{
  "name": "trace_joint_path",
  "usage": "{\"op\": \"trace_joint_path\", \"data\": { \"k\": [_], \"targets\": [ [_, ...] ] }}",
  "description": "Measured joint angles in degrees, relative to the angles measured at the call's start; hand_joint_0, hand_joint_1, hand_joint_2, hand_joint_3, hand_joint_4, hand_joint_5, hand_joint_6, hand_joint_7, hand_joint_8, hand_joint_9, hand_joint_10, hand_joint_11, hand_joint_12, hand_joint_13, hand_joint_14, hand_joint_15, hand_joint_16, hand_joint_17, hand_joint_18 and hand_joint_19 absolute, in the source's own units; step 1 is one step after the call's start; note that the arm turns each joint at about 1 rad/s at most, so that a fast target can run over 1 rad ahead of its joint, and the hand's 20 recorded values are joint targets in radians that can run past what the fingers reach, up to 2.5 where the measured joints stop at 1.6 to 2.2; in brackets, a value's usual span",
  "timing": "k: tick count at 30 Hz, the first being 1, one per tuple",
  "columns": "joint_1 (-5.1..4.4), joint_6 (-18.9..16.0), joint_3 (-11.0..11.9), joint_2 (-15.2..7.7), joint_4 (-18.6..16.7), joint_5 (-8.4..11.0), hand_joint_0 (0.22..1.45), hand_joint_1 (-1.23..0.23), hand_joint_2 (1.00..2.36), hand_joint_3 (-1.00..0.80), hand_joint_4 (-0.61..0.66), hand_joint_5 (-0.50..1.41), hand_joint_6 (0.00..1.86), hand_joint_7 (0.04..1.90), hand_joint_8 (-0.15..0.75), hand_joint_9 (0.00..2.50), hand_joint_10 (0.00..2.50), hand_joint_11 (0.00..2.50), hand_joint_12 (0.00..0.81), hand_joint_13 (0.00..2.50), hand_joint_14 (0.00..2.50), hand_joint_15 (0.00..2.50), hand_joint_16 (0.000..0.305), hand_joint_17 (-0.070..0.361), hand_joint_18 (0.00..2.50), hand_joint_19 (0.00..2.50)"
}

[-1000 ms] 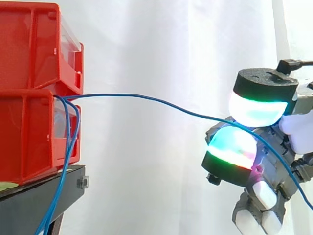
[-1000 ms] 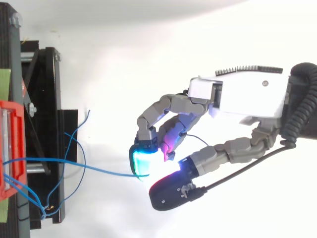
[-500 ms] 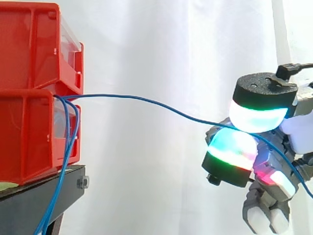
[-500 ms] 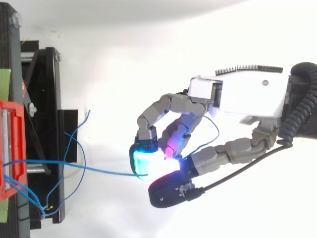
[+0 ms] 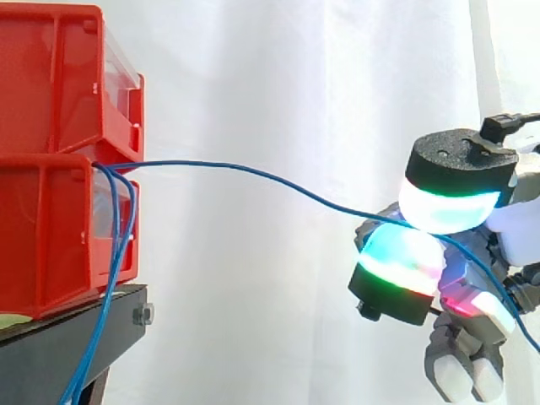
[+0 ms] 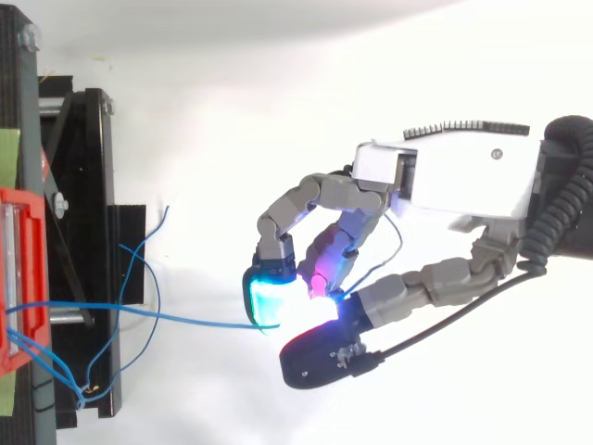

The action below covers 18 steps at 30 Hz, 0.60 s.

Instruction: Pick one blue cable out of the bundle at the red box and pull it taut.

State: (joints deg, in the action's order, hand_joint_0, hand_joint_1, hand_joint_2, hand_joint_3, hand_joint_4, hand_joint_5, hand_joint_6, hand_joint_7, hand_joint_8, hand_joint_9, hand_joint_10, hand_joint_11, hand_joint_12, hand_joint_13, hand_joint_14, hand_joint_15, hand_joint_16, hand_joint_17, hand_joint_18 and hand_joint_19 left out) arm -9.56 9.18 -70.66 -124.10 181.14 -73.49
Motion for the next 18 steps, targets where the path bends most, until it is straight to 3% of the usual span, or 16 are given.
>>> {"op": "trace_joint_path", "data": {
  "k": [18],
  "targets": [
    [-0.02,0.1,0.0,0.0,-0.2,-0.16,0.63,-0.87,1.02,-0.17,-0.01,-0.03,0.91,0.96,0.394,1.18,0.01,0.63,0.392,0.90,0.01,0.40,0.050,0.113,0.83,0.46]
  ]
}}
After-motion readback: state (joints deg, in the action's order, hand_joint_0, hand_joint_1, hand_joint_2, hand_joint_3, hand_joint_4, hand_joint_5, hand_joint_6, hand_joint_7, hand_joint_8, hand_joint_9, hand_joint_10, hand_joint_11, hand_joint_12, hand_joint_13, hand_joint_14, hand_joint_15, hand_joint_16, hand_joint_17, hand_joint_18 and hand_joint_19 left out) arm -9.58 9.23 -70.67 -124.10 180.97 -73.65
